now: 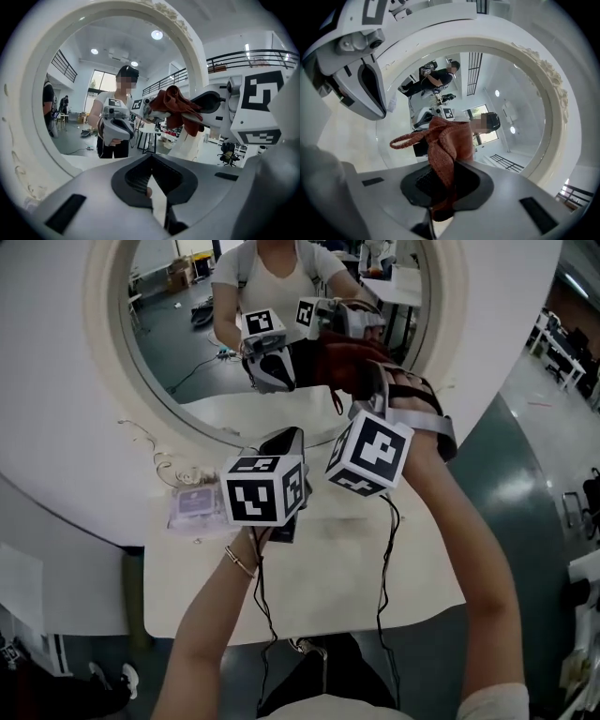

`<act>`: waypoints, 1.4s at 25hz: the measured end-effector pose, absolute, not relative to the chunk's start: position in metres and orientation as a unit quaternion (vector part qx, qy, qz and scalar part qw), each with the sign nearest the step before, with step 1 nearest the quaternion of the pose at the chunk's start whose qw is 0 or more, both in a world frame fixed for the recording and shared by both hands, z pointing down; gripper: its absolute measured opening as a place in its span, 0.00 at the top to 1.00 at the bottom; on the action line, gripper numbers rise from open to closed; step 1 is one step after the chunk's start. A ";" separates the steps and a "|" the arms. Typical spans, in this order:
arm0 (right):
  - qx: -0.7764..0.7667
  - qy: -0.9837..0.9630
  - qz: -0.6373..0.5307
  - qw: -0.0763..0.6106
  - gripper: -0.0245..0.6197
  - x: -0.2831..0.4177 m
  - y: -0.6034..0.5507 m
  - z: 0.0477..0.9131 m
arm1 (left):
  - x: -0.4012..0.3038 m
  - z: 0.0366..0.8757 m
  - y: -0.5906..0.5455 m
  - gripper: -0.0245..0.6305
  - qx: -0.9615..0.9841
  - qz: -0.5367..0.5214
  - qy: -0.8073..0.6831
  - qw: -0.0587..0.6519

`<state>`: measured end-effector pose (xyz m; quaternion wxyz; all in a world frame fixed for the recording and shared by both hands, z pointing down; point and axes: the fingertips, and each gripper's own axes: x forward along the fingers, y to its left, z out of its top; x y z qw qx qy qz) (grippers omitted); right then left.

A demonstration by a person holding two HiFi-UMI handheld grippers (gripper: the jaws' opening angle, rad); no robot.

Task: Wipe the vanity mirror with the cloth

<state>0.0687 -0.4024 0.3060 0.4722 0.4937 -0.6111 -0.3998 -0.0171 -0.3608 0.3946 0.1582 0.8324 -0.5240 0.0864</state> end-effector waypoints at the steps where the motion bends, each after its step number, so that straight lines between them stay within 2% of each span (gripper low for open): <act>1: 0.490 -0.615 -0.395 0.475 0.87 0.068 -0.401 0.318 | -0.018 0.405 -0.359 0.95 0.831 0.091 -0.524 0.165; 10: 0.461 -0.650 -0.365 0.482 0.87 0.037 -0.404 0.420 | -0.041 0.484 -0.359 0.95 0.814 0.114 -0.529 0.212; 17: 0.431 -0.678 -0.336 0.490 0.87 -0.018 -0.403 0.507 | -0.088 0.556 -0.354 0.95 0.797 0.137 -0.534 0.248; 35: 0.420 -0.710 -0.293 0.484 0.87 -0.020 -0.387 0.513 | -0.102 0.541 -0.342 0.95 0.779 0.123 -0.554 0.268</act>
